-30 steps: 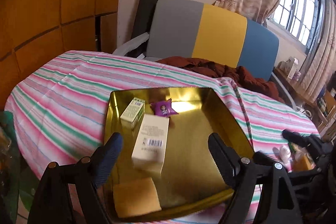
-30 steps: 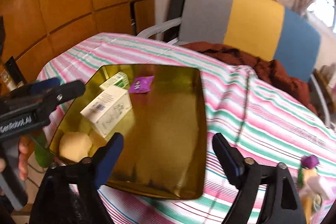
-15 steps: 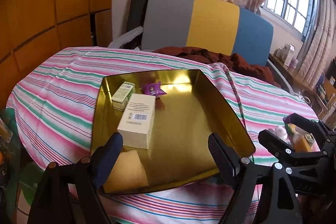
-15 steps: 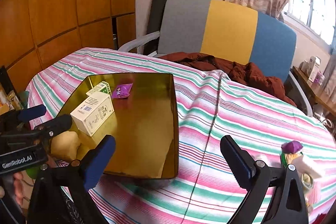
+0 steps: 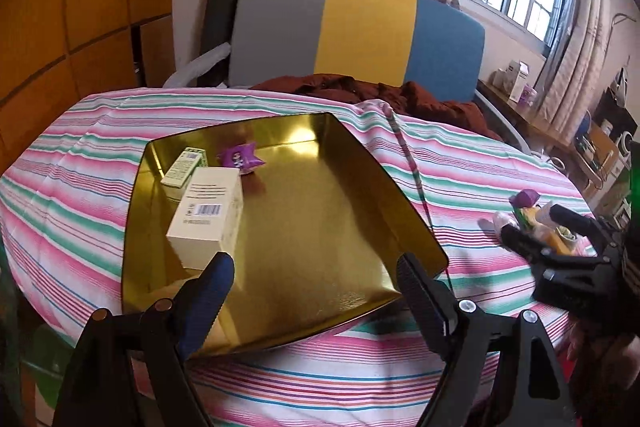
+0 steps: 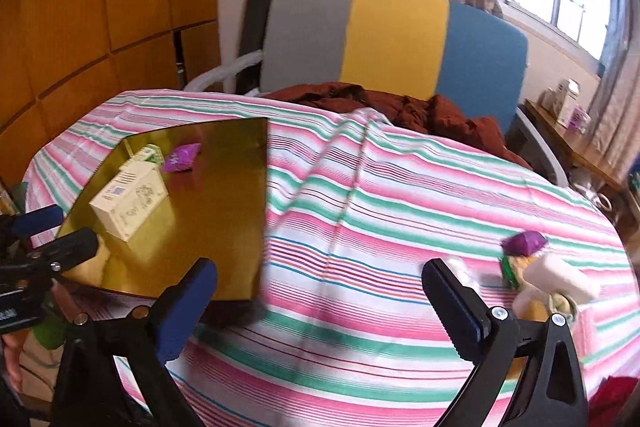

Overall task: Organize objects
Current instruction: 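Move the left gripper toward the plastic-wrapped white ball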

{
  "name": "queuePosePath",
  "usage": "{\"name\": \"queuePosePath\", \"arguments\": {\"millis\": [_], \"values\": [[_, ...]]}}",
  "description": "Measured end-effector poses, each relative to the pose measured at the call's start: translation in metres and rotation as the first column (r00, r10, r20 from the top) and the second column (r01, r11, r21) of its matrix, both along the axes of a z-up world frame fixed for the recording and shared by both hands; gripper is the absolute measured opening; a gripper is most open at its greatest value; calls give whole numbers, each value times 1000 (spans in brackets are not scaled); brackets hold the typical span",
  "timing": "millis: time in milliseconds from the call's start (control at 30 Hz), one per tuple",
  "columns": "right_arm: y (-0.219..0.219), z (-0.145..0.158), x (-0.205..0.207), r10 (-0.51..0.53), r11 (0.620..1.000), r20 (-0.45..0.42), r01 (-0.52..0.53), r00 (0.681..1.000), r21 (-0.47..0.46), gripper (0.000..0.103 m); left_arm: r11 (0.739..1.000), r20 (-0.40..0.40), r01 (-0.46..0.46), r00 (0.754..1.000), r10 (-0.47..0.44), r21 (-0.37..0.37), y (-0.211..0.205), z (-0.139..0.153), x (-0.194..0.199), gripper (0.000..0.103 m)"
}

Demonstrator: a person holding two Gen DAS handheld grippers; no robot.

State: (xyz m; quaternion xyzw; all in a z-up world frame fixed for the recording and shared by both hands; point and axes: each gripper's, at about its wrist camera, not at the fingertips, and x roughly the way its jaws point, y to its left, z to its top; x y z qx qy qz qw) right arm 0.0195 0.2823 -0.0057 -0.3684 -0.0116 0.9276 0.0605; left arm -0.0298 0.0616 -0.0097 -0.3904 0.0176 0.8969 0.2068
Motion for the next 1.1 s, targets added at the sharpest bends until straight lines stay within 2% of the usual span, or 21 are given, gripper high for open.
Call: {"name": "queuePosePath", "arguments": {"millis": [233,367,467,533,700,800,967,1000,1100], "values": [[75,8,14,-161,987,-10,161,987,12,103,996,16,82,996,-82,24,25,3,2,85],[137,21,30,-293,956,-38,294,955,16,103,989,14,144,989,-144,30,47,7,6,85],[185,27,44,-411,912,-70,410,909,-27,103,978,12,206,978,-206,18,68,9,9,85],[218,26,54,-485,873,-80,477,871,-102,103,970,17,244,970,-244,14,83,11,11,85],[263,11,72,-609,773,-54,576,791,-265,103,942,18,336,942,-336,-10,124,11,17,85],[273,6,75,-628,739,-27,585,777,-334,103,921,26,387,922,-386,-37,152,6,20,85],[278,6,75,-618,736,-35,562,786,-378,103,890,59,450,893,-447,-70,197,-9,22,84],[278,5,75,-613,737,-34,555,790,-386,103,884,76,464,885,-460,-58,205,-13,20,84],[277,2,74,-604,735,-26,543,797,-406,103,883,112,467,881,-461,-40,225,-23,16,84]]}}
